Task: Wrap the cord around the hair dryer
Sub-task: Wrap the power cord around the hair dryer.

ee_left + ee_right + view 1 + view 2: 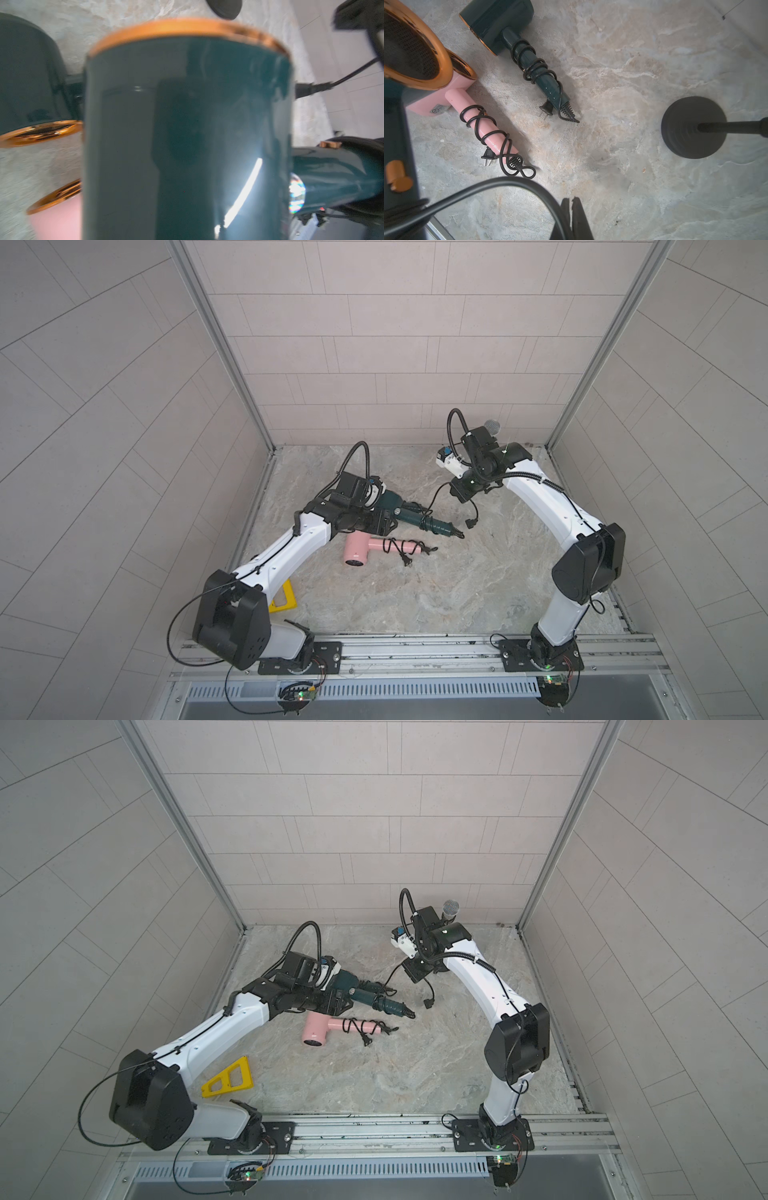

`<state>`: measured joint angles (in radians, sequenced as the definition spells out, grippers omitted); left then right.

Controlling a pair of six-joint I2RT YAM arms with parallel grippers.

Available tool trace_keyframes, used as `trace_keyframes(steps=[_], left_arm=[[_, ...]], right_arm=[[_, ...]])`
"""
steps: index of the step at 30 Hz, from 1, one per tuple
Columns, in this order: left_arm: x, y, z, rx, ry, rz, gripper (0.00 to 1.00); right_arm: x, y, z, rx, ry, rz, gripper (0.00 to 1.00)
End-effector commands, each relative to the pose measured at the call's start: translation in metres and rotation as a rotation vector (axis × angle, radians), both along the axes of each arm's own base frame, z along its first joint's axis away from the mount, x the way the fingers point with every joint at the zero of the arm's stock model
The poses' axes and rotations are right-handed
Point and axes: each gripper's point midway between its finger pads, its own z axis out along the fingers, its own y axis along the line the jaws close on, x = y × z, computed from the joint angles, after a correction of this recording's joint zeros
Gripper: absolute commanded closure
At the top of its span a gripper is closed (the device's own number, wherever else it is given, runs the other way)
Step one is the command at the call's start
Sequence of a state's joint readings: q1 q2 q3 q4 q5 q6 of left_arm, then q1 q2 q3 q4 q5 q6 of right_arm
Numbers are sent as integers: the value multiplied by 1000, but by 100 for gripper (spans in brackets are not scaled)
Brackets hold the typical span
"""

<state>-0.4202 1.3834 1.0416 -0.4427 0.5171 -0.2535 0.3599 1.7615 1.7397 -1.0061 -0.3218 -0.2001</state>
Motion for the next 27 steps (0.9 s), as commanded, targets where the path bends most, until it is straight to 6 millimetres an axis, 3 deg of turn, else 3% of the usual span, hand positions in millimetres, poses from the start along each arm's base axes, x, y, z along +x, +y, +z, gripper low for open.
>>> trace_keyframes(steps=[1,4,8,12,18,24,27], left_arm=[[13,-22,77,-340,-139,-6,100],[20,-25,112,-538,-189,17,100],[21,-30,136,-653,-193,4,100],[10,-30,97,-343,-177,-41,100],[2,-40,99,-409,-165,-84,100],[-23,-49,72,-224,-123,-202,100],[-33,-59,70,-225,-107,-259,100]], right_arm=[[3,8,3,71,-6,-2,100],[-3,13,-4,126,14,-1,100],[-13,24,-9,224,45,8,100],[-16,33,6,302,27,23,100],[-12,41,16,364,20,8,100],[-7,45,31,402,-17,10,100],[2,41,31,359,-4,-32,100]])
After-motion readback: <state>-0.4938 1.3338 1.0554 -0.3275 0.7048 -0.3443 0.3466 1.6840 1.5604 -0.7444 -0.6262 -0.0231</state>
